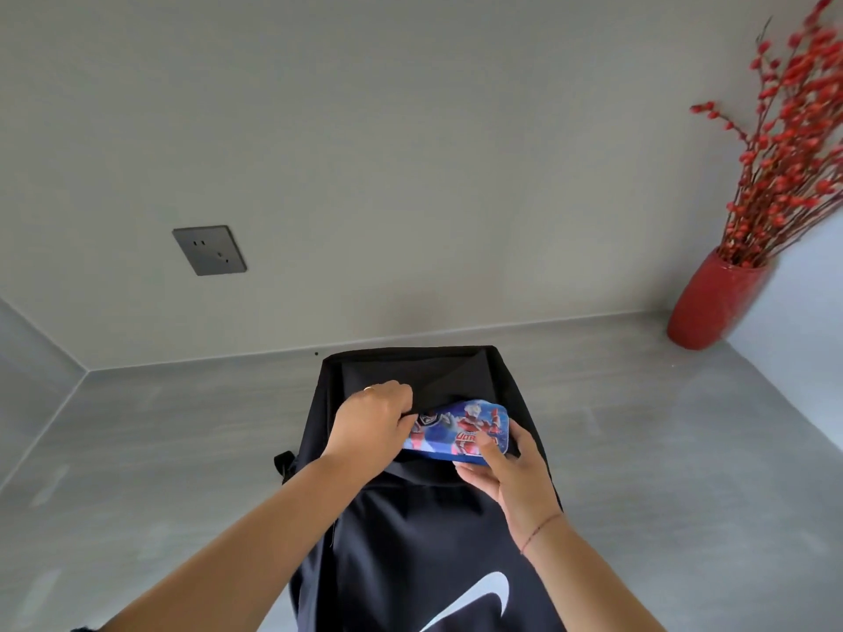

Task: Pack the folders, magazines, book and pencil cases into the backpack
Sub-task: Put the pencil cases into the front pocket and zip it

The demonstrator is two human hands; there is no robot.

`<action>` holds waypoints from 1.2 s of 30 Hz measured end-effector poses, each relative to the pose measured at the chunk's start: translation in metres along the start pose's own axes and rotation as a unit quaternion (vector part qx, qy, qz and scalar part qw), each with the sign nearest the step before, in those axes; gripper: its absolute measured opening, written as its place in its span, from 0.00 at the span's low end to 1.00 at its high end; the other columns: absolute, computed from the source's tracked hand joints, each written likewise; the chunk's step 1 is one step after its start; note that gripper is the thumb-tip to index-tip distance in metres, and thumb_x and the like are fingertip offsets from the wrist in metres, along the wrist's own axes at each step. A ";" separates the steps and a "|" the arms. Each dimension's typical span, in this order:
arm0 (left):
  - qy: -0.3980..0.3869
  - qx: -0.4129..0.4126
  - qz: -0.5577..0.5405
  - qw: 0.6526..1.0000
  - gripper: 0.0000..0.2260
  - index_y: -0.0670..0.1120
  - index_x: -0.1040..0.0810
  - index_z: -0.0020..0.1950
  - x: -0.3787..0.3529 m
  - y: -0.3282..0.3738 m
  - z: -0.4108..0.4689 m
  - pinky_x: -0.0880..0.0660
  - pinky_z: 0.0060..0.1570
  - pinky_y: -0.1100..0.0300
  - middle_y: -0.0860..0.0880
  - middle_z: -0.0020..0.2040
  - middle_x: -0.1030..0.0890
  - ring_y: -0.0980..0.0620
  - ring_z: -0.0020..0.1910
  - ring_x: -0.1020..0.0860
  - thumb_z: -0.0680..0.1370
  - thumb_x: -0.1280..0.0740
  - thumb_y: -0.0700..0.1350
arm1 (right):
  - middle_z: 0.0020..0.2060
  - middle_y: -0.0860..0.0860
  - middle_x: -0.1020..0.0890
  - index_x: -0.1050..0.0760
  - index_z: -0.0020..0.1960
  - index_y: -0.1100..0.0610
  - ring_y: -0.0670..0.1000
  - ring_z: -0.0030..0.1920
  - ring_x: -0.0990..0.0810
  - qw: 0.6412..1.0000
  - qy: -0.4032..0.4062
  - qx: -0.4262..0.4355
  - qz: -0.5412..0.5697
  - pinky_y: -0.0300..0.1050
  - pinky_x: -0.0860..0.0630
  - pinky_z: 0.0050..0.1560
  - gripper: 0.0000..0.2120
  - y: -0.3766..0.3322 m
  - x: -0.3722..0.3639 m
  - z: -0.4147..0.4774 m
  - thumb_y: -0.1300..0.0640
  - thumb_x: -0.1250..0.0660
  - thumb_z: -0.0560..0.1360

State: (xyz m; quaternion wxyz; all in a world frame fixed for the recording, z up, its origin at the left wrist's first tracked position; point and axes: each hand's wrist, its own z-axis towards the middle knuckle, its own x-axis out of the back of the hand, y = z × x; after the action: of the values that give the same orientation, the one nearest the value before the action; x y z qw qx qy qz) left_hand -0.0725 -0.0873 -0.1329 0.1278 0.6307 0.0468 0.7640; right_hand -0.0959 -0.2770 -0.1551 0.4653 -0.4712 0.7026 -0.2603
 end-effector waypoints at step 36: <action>0.039 -0.369 0.212 0.904 0.12 0.49 0.21 0.32 -0.027 0.046 0.060 0.32 0.20 0.65 0.53 0.29 0.24 0.56 0.23 0.28 0.54 0.22 0.42 | 0.32 0.57 0.16 0.24 0.51 0.56 0.51 0.26 0.19 0.974 0.072 0.060 -0.205 0.42 0.21 0.28 0.11 -0.004 0.001 0.038 0.56 0.28 0.71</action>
State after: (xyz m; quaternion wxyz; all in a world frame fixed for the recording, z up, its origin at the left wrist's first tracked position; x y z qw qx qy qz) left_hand -0.0152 -0.1438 -0.1355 0.1847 0.5031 -0.3685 0.7596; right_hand -0.0606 -0.2768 -0.1689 0.3776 -0.5566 0.6057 -0.4252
